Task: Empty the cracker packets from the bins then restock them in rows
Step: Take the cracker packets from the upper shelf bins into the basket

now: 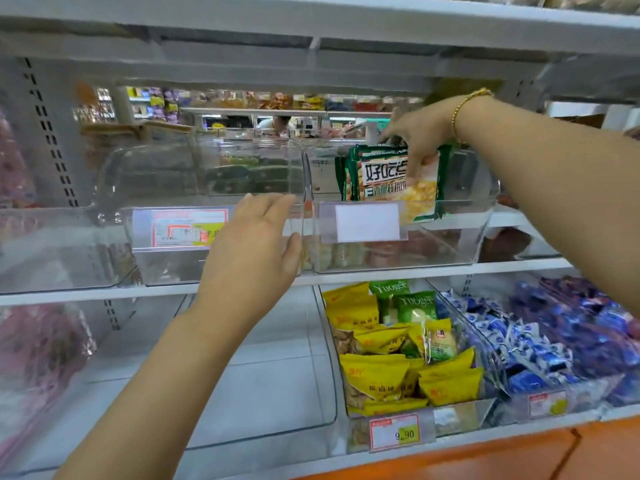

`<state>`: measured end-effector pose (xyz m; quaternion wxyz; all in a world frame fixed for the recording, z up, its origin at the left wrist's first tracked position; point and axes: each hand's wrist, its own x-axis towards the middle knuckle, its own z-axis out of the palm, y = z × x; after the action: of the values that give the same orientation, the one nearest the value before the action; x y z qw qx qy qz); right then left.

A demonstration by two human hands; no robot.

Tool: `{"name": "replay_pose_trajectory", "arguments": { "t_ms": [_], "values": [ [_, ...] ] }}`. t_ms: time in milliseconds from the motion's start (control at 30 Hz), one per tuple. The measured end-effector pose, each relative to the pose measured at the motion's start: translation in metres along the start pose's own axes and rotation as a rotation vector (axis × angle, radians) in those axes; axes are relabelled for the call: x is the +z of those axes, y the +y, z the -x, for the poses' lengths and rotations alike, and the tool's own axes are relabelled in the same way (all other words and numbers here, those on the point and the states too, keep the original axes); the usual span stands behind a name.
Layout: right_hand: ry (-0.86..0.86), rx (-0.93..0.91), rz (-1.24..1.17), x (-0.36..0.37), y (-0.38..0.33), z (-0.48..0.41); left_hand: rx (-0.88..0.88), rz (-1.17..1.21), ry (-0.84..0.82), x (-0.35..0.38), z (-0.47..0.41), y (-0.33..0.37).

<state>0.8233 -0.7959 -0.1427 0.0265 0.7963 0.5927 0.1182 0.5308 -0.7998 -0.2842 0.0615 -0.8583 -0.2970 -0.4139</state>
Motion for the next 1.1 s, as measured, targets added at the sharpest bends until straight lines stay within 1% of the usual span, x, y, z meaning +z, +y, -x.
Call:
{"name": "replay_pose_trajectory", "arguments": {
  "t_ms": [167, 267, 333, 367, 433, 500, 567, 633, 700, 800, 900, 967, 1033, 1100],
  "values": [
    [-0.053, -0.008, 0.046, 0.013, -0.007, 0.008, -0.042, 0.005, -0.019, -0.006, 0.002, 0.002],
    [-0.039, 0.014, 0.041, 0.02, -0.011, 0.015, -0.029, 0.046, -0.031, -0.007, 0.003, 0.004],
    [0.021, 0.024, 0.069, 0.018, -0.017, 0.025, -0.036, 0.087, -0.03, -0.008, 0.007, 0.005],
    [0.069, 0.022, 0.078, 0.015, -0.023, 0.035, -0.031, 0.12, -0.001, -0.009, 0.01, 0.005],
    [0.243, -0.033, 0.062, 0.006, -0.039, 0.06, -0.002, 0.213, 0.107, -0.013, 0.018, 0.008],
    [0.38, -0.126, 0.057, 0.001, -0.062, 0.091, 0.004, 0.307, 0.166, -0.021, 0.026, 0.011],
    [0.426, -0.213, 0.053, 0.004, -0.088, 0.122, -0.01, 0.347, 0.143, -0.029, 0.036, 0.013],
    [0.417, -0.303, 0.016, 0.011, -0.114, 0.149, -0.023, 0.308, 0.081, -0.04, 0.05, 0.01],
    [0.351, -0.402, -0.042, 0.025, -0.139, 0.172, -0.057, 0.27, -0.038, -0.049, 0.073, -0.002],
    [0.176, -0.552, -0.068, 0.061, -0.18, 0.202, -0.187, 0.224, -0.332, -0.056, 0.124, -0.033],
    [-0.086, -0.703, -0.043, 0.111, -0.223, 0.222, -0.365, 0.144, -0.634, -0.05, 0.183, -0.077],
    [-0.265, -0.767, -0.048, 0.147, -0.253, 0.227, -0.469, 0.036, -0.822, -0.044, 0.226, -0.113],
    [-0.4, -0.803, -0.088, 0.184, -0.282, 0.222, -0.556, -0.021, -0.939, -0.043, 0.266, -0.142],
    [-0.502, -0.797, -0.17, 0.22, -0.308, 0.213, -0.705, -0.046, -1.001, -0.046, 0.302, -0.162]
  ]
}}
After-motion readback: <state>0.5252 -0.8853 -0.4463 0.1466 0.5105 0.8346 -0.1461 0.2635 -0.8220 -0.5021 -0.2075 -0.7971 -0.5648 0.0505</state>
